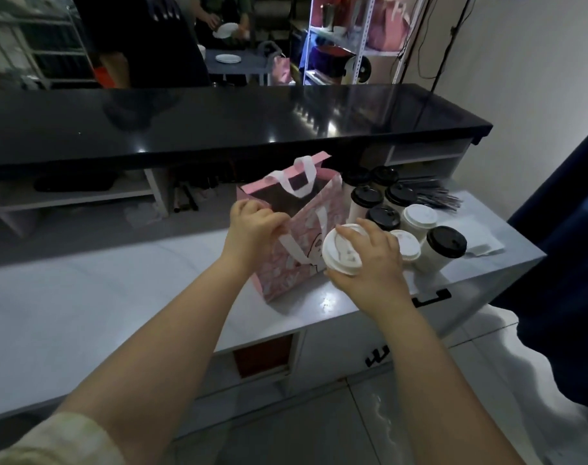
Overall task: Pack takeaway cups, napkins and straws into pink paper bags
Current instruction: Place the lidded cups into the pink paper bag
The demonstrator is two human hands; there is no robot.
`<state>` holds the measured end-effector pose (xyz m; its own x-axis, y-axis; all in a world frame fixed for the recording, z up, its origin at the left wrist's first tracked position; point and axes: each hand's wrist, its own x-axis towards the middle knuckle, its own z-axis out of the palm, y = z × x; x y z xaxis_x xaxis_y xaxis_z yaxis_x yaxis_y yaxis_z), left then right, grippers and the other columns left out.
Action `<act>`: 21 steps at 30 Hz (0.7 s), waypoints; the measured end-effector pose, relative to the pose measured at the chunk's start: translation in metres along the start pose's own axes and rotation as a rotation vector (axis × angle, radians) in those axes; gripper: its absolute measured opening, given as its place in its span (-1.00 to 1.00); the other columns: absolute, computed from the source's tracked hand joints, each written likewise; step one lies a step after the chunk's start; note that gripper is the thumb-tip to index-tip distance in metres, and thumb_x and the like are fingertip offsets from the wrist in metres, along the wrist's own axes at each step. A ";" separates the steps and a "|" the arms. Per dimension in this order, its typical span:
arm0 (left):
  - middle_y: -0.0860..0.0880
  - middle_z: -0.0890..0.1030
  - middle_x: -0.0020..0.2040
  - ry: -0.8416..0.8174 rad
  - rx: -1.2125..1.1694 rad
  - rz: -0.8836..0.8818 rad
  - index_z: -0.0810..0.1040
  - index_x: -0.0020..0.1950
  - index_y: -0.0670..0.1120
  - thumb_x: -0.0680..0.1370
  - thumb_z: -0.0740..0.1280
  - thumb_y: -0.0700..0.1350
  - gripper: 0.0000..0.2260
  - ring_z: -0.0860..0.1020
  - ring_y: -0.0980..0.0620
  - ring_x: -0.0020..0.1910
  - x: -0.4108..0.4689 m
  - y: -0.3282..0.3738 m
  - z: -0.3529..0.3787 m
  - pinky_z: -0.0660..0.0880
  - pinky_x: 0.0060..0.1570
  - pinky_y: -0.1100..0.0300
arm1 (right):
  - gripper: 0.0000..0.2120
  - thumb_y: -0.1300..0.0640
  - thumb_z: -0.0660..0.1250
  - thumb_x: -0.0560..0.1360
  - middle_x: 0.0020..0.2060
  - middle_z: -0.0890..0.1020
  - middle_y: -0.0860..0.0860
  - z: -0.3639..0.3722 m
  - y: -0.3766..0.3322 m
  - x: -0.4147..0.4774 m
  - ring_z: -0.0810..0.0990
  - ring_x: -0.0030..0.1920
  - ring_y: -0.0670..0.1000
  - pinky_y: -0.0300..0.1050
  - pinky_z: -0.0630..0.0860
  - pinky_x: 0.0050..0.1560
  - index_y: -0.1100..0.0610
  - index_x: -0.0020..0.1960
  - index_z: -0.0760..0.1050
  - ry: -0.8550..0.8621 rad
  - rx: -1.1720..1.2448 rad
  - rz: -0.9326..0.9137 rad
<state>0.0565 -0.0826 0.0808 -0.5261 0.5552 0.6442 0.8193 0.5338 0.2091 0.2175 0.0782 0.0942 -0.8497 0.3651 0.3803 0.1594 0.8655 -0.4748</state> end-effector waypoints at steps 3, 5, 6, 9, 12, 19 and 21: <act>-0.01 0.66 -0.33 0.014 0.055 0.061 0.72 -0.12 -0.09 0.38 0.55 -0.14 -0.89 0.59 -0.15 -0.19 0.004 -0.004 -0.003 0.40 0.07 -0.19 | -0.36 -0.01 0.53 0.32 0.40 0.34 -0.02 0.002 -0.001 0.006 0.23 0.35 0.13 0.12 0.24 0.35 -0.10 0.37 0.42 0.034 0.043 -0.005; -0.01 0.67 -0.28 -0.027 0.083 0.063 0.72 -0.03 -0.06 0.43 0.50 -0.04 -0.84 0.57 -0.16 -0.13 0.007 -0.009 -0.006 0.36 0.13 -0.20 | -0.35 0.00 0.53 0.32 0.41 0.34 -0.01 0.000 -0.003 0.014 0.23 0.35 0.15 0.09 0.25 0.36 -0.09 0.37 0.42 0.066 0.088 0.020; -0.01 0.68 -0.23 -0.081 0.080 0.058 0.71 0.03 -0.03 0.47 0.45 0.01 -0.80 0.56 -0.16 -0.07 0.009 -0.010 -0.008 0.32 0.17 -0.18 | -0.35 0.00 0.53 0.32 0.41 0.33 0.00 -0.002 -0.003 0.019 0.22 0.36 0.14 0.05 0.24 0.36 -0.08 0.37 0.42 0.087 0.100 0.036; 0.06 0.68 -0.05 -0.316 0.076 0.000 0.65 0.14 0.11 0.62 0.06 0.20 -0.60 0.46 -0.08 0.09 0.021 -0.016 -0.015 0.17 0.27 -0.06 | -0.38 -0.01 0.51 0.35 0.41 0.33 0.01 -0.013 -0.009 0.038 0.21 0.37 0.13 0.08 0.26 0.37 -0.06 0.38 0.42 0.147 0.109 0.105; 0.11 0.65 -0.06 -0.341 -0.029 -0.042 0.64 0.05 0.14 0.59 -0.15 0.28 -0.43 0.45 -0.03 0.10 0.033 -0.025 -0.018 0.20 0.23 -0.04 | -0.37 0.01 0.52 0.36 0.41 0.33 0.01 -0.029 -0.016 0.061 0.22 0.37 0.12 0.06 0.29 0.34 -0.06 0.38 0.42 0.204 0.118 0.124; 0.19 0.64 -0.19 -0.002 -0.272 -0.154 0.69 -0.10 0.07 0.47 0.43 0.12 -0.84 0.48 0.12 -0.06 0.055 -0.062 -0.021 0.42 -0.01 0.11 | -0.39 0.00 0.55 0.33 0.35 0.40 -0.04 -0.036 -0.057 0.101 0.31 0.35 0.08 -0.11 0.28 0.24 -0.13 0.33 0.43 0.329 0.276 0.014; 0.22 0.59 -0.16 -0.201 -0.147 -0.091 0.67 -0.07 0.15 0.44 0.44 0.17 -0.85 0.47 0.06 0.04 0.054 -0.069 -0.018 0.35 0.09 0.03 | -0.39 0.01 0.56 0.33 0.32 0.42 -0.06 -0.022 -0.069 0.110 0.34 0.33 0.07 -0.07 0.33 0.27 -0.12 0.33 0.43 0.281 0.286 0.008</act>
<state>-0.0239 -0.1010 0.1142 -0.6218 0.6325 0.4619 0.7832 0.4971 0.3736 0.1247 0.0661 0.1866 -0.6721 0.4855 0.5590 -0.0141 0.7465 -0.6653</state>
